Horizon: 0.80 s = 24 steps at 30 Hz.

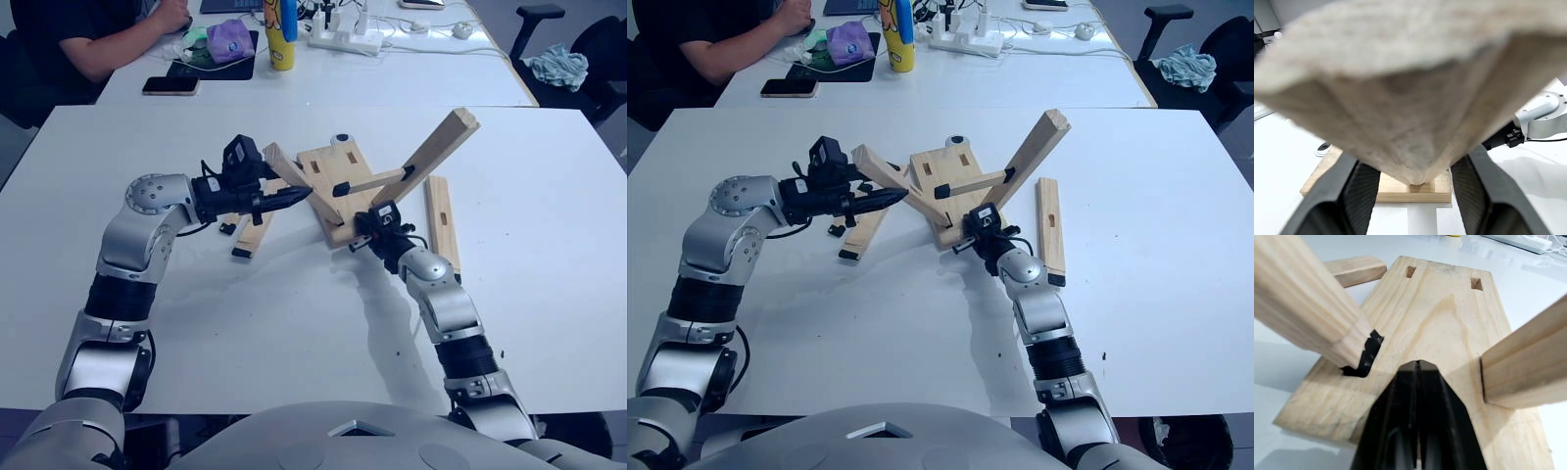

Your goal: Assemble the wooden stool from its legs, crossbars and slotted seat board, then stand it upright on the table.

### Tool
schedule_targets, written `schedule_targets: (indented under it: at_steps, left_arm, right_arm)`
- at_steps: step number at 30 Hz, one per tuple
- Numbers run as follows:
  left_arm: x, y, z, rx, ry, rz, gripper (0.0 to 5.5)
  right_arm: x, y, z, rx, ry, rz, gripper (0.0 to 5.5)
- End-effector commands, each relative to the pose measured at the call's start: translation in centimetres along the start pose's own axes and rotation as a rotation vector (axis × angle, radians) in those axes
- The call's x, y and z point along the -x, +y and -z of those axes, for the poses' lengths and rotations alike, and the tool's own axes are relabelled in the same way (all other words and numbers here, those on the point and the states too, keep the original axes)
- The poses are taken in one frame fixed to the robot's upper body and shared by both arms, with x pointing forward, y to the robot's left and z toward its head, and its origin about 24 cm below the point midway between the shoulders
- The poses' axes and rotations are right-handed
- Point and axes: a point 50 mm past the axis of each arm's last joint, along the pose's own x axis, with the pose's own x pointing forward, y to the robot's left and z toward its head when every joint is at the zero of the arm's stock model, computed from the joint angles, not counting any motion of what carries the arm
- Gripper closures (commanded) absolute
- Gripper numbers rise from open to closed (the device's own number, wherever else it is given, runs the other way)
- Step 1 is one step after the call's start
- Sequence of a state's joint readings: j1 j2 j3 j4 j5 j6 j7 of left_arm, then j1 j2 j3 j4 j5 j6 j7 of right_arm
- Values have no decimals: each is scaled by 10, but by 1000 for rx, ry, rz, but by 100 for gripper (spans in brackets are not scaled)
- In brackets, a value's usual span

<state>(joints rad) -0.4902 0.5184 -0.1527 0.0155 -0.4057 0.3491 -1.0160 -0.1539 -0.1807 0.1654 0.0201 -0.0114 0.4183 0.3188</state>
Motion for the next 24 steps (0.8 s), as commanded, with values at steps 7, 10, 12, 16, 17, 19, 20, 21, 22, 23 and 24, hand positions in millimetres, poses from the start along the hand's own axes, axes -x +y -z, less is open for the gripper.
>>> schedule_targets:
  at_steps: [7, 10, 12, 16, 17, 19, 20, 21, 22, 23, 24]
  left_arm:
    - [-24, -2, 1, 50, 70, 57, 344]
    - [-34, -13, 13, 68, 107, 103, 344]
    - [-40, -22, 23, 91, 142, 137, 344]
    - [-43, -36, 46, 154, 200, 165, 344]
    - [-42, -37, 50, 166, 211, 157, 344]
    - [-38, -34, 57, 194, 217, 119, 344]
    - [-36, -32, 59, 209, 215, 103, 344]
    - [-34, -29, 60, 228, 213, 87, 344]
    - [-33, -25, 60, 250, 201, 71, 344]
    - [-32, -22, 60, 273, 190, 63, 344]
    - [-31, -19, 61, 291, 185, 58, 344]
  right_arm:
    - [4, 11, 36, -57, 184, -32, 550]
    - [3, 12, 35, -59, 187, -35, 550]
    - [3, 12, 35, -61, 189, -36, 550]
    - [3, 13, 36, -66, 193, -42, 550]
    - [3, 14, 36, -67, 195, -46, 550]
    - [4, 15, 37, -70, 200, -54, 550]
    - [4, 15, 38, -72, 204, -58, 550]
    - [4, 15, 39, -73, 208, -60, 550]
    - [4, 15, 39, -74, 212, -62, 550]
    - [5, 15, 40, -75, 216, -64, 550]
    - [5, 16, 41, -75, 220, -65, 550]
